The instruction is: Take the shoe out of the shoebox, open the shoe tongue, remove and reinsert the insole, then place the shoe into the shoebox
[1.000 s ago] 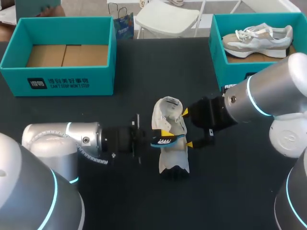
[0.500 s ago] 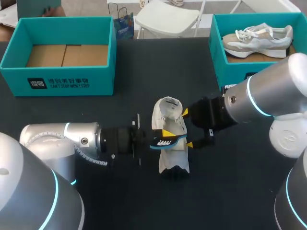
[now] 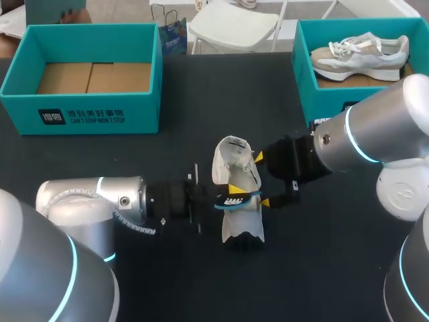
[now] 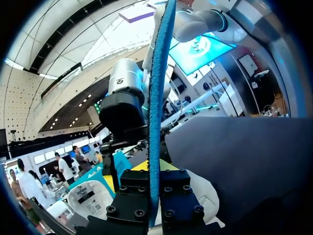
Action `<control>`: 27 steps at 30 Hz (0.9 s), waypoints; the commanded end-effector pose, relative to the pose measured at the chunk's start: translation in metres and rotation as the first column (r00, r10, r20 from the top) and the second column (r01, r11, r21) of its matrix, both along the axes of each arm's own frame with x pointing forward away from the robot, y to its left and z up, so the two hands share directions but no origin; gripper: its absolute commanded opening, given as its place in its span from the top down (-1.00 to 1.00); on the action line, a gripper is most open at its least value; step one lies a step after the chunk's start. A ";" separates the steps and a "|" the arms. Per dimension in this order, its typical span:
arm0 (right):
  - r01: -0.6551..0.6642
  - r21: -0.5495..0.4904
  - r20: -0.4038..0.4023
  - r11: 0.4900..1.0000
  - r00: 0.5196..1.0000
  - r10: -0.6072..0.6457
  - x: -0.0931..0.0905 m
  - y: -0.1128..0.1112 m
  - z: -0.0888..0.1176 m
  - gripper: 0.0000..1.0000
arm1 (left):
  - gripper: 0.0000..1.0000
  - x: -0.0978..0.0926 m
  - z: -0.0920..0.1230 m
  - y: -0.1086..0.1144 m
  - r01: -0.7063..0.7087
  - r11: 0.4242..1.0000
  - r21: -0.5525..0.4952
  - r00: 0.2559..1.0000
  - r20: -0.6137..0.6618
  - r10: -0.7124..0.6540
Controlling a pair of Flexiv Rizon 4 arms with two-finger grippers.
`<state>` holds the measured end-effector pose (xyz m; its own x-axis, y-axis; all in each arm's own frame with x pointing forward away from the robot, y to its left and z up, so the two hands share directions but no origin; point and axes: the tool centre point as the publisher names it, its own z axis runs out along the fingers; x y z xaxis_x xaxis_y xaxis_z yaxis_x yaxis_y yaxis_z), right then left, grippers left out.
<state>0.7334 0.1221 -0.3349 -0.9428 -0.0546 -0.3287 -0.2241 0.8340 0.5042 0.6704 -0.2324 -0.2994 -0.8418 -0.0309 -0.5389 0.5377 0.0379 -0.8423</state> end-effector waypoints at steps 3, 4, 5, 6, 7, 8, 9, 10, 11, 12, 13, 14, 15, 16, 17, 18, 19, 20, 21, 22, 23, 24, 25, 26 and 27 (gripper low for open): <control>0.000 0.002 0.002 1.000 1.000 0.000 -0.001 0.000 -0.001 -1.00 | 1.00 0.010 -0.012 -0.008 -0.003 1.000 0.016 1.000 0.010 0.002; 0.000 0.002 0.002 1.000 1.000 0.000 -0.001 0.000 -0.001 -1.00 | 1.00 0.011 -0.014 -0.008 0.000 1.000 0.019 1.000 0.009 0.000; 0.000 0.002 0.002 1.000 1.000 0.000 -0.001 0.000 -0.001 -1.00 | 1.00 0.012 -0.016 -0.009 -0.001 1.000 0.023 1.000 0.013 0.001; 0.000 0.002 0.002 1.000 1.000 0.000 -0.001 0.000 -0.001 -1.00 | 1.00 0.013 -0.020 -0.009 -0.008 0.999 0.039 1.000 0.017 0.007; 0.000 0.002 0.002 1.000 1.000 0.000 -0.001 0.000 -0.001 -1.00 | 1.00 0.013 -0.020 -0.009 -0.008 0.999 0.039 1.000 0.017 0.007; 0.000 0.002 0.002 1.000 1.000 0.000 -0.001 0.000 -0.001 -1.00 | 1.00 0.014 -0.023 -0.009 -0.007 0.999 0.038 1.000 0.015 0.006; 0.000 0.002 0.002 1.000 1.000 0.000 -0.001 0.000 -0.001 -1.00 | 1.00 0.014 -0.024 -0.009 -0.007 0.999 0.039 1.000 0.014 0.006; 0.000 0.002 0.002 1.000 1.000 0.000 -0.001 0.000 -0.001 -1.00 | 1.00 0.014 -0.025 -0.009 -0.007 0.999 0.042 1.000 0.012 0.006; 0.000 0.002 0.002 1.000 1.000 0.000 -0.001 0.000 -0.001 -1.00 | 1.00 0.014 -0.025 -0.009 -0.010 0.999 0.050 1.000 0.014 0.009; 0.000 0.002 0.002 1.000 1.000 0.000 -0.001 0.000 -0.001 -1.00 | 1.00 0.014 -0.025 -0.009 -0.009 0.999 0.047 1.000 0.012 0.009; 0.000 0.002 0.002 1.000 1.000 0.000 -0.001 0.000 -0.001 -1.00 | 1.00 0.014 -0.024 -0.008 -0.009 0.999 0.046 1.000 0.012 0.009; 0.000 0.002 0.002 1.000 1.000 0.000 -0.001 0.000 -0.001 -1.00 | 1.00 0.014 -0.024 -0.008 -0.009 0.999 0.046 1.000 0.012 0.009; 0.000 0.002 0.002 1.000 1.000 0.000 -0.001 0.000 -0.001 -1.00 | 1.00 0.014 -0.024 -0.008 -0.009 0.999 0.046 1.000 0.012 0.009; 0.000 0.002 0.002 1.000 1.000 0.000 -0.001 0.000 -0.001 -1.00 | 1.00 0.011 -0.015 -0.007 -0.008 1.000 0.028 1.000 0.023 0.008; 0.000 0.002 0.002 1.000 1.000 0.000 -0.001 0.000 -0.001 -1.00 | 1.00 0.010 -0.012 -0.007 -0.009 1.000 0.026 1.000 0.027 0.008; 0.000 0.002 0.002 1.000 1.000 0.000 -0.001 0.000 -0.001 -1.00 | 1.00 0.008 -0.009 -0.007 -0.008 1.000 0.021 1.000 0.030 0.007; 0.000 0.002 0.002 1.000 1.000 0.000 -0.001 0.000 -0.001 -1.00 | 1.00 0.006 -0.007 -0.007 -0.008 1.000 0.016 0.999 0.031 0.007; 0.000 0.002 0.002 1.000 1.000 0.000 -0.001 0.000 -0.001 -1.00 | 1.00 0.004 -0.005 -0.007 -0.010 1.000 0.016 0.999 0.032 0.009; 0.000 0.002 0.002 1.000 1.000 0.000 -0.001 0.000 -0.001 -1.00 | 1.00 0.002 -0.003 -0.007 -0.016 1.000 0.014 0.999 0.032 0.016; 0.000 0.002 0.002 1.000 1.000 0.000 -0.001 0.000 -0.001 -1.00 | 1.00 0.000 -0.001 -0.007 -0.022 1.000 0.014 0.999 0.033 0.022; 0.000 0.002 0.002 1.000 1.000 0.000 -0.001 0.000 -0.001 -1.00 | 1.00 -0.001 0.000 -0.007 -0.026 1.000 0.015 0.999 0.034 0.025; 0.000 0.002 0.002 1.000 1.000 0.000 -0.001 0.000 -0.001 -1.00 | 1.00 -0.002 0.000 -0.007 -0.029 0.999 0.016 0.999 0.034 0.028; 0.000 0.002 0.002 1.000 1.000 0.000 -0.001 0.000 -0.001 -1.00 | 1.00 -0.002 0.000 -0.007 -0.029 0.999 0.016 0.999 0.034 0.028; 0.000 0.002 0.002 1.000 1.000 0.000 -0.001 0.000 -0.001 -1.00 | 1.00 -0.004 0.003 -0.005 -0.035 0.999 0.012 0.999 0.029 0.034; 0.000 0.002 0.002 1.000 1.000 0.000 -0.001 0.000 -0.001 -1.00 | 1.00 -0.006 0.007 -0.004 -0.038 0.999 0.010 0.999 0.030 0.038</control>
